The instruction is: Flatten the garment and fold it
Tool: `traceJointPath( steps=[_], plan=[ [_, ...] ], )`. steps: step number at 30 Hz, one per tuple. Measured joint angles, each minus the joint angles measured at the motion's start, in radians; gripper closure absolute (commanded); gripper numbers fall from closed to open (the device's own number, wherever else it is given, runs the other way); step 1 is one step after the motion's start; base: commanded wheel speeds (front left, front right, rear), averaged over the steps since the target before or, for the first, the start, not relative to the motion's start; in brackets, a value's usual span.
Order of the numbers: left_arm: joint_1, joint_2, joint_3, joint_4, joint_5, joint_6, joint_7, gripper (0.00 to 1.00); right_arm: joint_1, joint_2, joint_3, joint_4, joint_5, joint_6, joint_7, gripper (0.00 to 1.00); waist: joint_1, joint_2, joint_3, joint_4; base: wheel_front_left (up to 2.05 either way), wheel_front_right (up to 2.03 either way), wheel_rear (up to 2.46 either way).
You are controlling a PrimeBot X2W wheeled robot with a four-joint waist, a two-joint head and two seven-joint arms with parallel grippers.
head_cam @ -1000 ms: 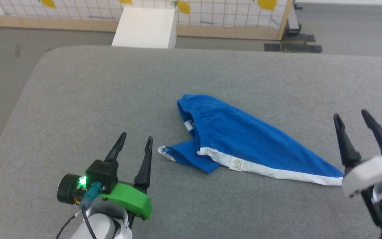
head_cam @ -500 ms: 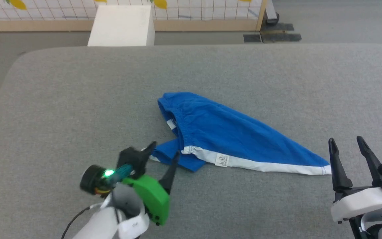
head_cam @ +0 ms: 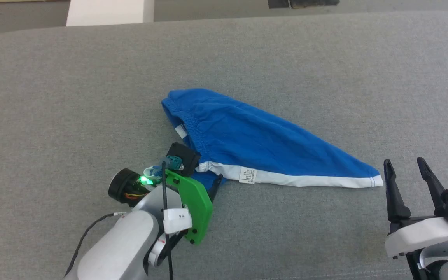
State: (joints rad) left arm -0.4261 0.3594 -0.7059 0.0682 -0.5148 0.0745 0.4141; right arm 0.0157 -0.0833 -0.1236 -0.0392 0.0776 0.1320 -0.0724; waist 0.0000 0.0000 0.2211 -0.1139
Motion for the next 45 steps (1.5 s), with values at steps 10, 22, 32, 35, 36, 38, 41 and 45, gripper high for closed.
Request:
traceJointPath(
  steps=[10,22,32,35,36,38,41,45],
  plan=[
    [-0.022,-0.006,-0.002,0.020,-0.005,-0.012,-0.022,1.00,-0.012,0.012,-0.006,0.028,-0.010,0.000,-0.017,0.00,0.0000,0.0000,0.040,-0.014,0.00,0.00,0.00],
    [-0.003,0.016,0.001,-0.065,0.002,0.008,-0.081,1.00,-0.009,-0.033,0.026,0.066,0.047,0.000,0.239,0.00,0.0000,0.0000,0.007,0.032,0.00,0.00,0.00],
    [0.021,0.025,-0.015,-0.148,0.028,0.027,-0.090,1.00,-0.025,-0.050,-0.020,0.072,0.073,0.000,0.514,0.00,0.0000,0.0000,0.010,0.073,0.00,0.00,0.00],
    [0.021,0.025,-0.021,-0.155,0.032,0.027,-0.090,1.00,-0.049,-0.050,-0.029,0.086,0.070,0.000,0.528,0.00,0.0000,0.0000,0.021,0.085,0.00,0.00,0.00],
    [0.021,0.025,-0.022,-0.156,0.033,0.028,-0.090,1.00,-0.056,-0.048,-0.030,0.091,0.070,0.000,0.532,0.00,0.0000,0.0000,0.024,0.088,0.00,0.00,0.00],
    [0.021,0.024,-0.026,-0.160,0.035,0.029,-0.090,1.00,-0.069,-0.045,-0.032,0.107,0.070,0.000,0.537,0.00,0.0000,0.0000,0.031,0.094,0.00,0.00,0.00],
    [0.020,0.023,-0.035,-0.165,0.040,0.030,-0.090,1.00,-0.076,-0.047,-0.021,0.153,0.062,0.000,0.574,0.00,0.0000,0.0000,0.046,0.108,0.00,0.00,0.00],
    [0.020,0.024,-0.040,-0.165,0.041,0.032,-0.090,1.00,-0.084,-0.063,-0.001,0.161,0.074,0.000,0.572,0.38,0.0000,0.0000,0.054,0.116,0.00,0.00,0.00]
  ],
)
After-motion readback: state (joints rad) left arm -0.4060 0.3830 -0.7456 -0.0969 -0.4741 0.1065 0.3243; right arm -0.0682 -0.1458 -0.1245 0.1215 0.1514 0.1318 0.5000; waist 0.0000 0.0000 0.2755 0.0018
